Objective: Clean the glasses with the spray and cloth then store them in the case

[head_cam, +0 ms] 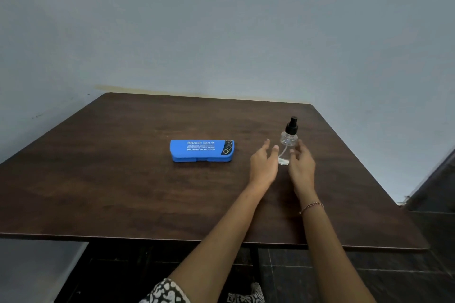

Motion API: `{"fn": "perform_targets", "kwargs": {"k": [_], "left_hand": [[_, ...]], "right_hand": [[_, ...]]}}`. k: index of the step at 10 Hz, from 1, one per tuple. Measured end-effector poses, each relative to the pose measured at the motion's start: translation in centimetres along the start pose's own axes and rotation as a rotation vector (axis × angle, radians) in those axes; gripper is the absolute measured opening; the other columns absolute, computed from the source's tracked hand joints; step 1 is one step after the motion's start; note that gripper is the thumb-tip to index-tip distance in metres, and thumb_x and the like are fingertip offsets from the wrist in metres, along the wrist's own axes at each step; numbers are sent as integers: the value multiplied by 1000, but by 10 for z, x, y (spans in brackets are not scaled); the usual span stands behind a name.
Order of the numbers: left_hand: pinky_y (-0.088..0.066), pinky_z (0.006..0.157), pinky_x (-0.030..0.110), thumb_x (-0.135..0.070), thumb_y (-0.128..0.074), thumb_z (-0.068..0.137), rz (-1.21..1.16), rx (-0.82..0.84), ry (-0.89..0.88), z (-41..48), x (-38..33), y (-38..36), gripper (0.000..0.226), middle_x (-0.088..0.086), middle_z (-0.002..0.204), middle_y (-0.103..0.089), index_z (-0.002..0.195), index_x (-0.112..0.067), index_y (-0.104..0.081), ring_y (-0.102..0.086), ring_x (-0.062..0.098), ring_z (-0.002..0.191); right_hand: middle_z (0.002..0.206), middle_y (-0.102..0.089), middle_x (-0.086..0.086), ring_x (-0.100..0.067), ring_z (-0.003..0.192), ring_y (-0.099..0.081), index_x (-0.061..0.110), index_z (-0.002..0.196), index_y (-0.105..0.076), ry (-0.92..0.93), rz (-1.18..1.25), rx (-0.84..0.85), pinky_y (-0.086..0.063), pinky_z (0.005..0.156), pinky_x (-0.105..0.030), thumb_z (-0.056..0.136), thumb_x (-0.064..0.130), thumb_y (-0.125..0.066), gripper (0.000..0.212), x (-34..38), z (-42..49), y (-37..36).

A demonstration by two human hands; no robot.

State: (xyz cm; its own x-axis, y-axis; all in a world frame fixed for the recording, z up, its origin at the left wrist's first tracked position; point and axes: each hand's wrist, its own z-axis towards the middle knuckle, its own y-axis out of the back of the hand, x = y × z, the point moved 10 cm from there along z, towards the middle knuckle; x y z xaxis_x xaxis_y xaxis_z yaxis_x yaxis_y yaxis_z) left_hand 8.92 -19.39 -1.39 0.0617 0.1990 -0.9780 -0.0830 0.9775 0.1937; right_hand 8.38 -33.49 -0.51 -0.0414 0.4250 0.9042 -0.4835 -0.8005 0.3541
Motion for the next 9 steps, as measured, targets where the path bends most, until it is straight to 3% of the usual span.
{"fn": "perform_targets", "kwargs": {"k": [2, 4, 6, 7, 8, 9], "left_hand": [[-32, 100, 19, -21, -46, 98, -57, 59, 39, 3, 4, -11, 41, 6, 140, -51, 138, -10, -46, -45, 17, 130], [-33, 95, 18, -21, -47, 97, -40, -18, 33, 5, 7, 17, 40, 5, 139, -52, 137, -13, -48, -47, 16, 128], [-34, 98, 20, -21, -48, 97, -39, -27, 50, 1, 11, 30, 40, 5, 138, -54, 136, -12, -49, -48, 15, 127], [-35, 102, 23, -24, -48, 97, -10, -3, 37, -3, 9, 31, 43, 6, 139, -52, 139, -12, -46, -47, 15, 128], [-37, 99, 19, -31, -45, 99, 59, 8, -47, -9, 1, 41, 47, 2, 135, -56, 143, -17, -40, -51, 13, 123], [-37, 99, 17, -35, -41, 100, 213, -113, -148, -12, -15, 74, 48, 0, 131, -58, 144, -18, -38, -53, 11, 120]], "right_hand": [[122, -63, -7, -15, 107, -60, 8, 129, -56, -68, 119, 54, -46, 93, -27, 92, 12, -57, 37, -8, 4, -7], [112, -68, -5, -3, 91, -59, 8, 125, -58, -37, 116, 76, -44, 84, -18, 89, 12, -62, 37, 5, 1, -22], [117, -66, -7, -11, 103, -62, 6, 127, -57, -45, 119, 137, -46, 90, -22, 89, 11, -61, 38, 8, -6, -36], [131, -56, -8, -19, 120, -52, 6, 134, -48, -54, 67, 91, -40, 101, -29, 91, 16, -61, 46, 11, -11, -28], [123, -52, -7, -23, 118, -45, 9, 127, -51, 116, -40, -130, -35, 96, -29, 93, 22, -55, 37, 34, -34, -4], [109, -51, 2, -21, 106, -48, 12, 113, -57, 348, -15, -164, -43, 88, -31, 95, 22, -50, 22, 69, -63, -10]]}}
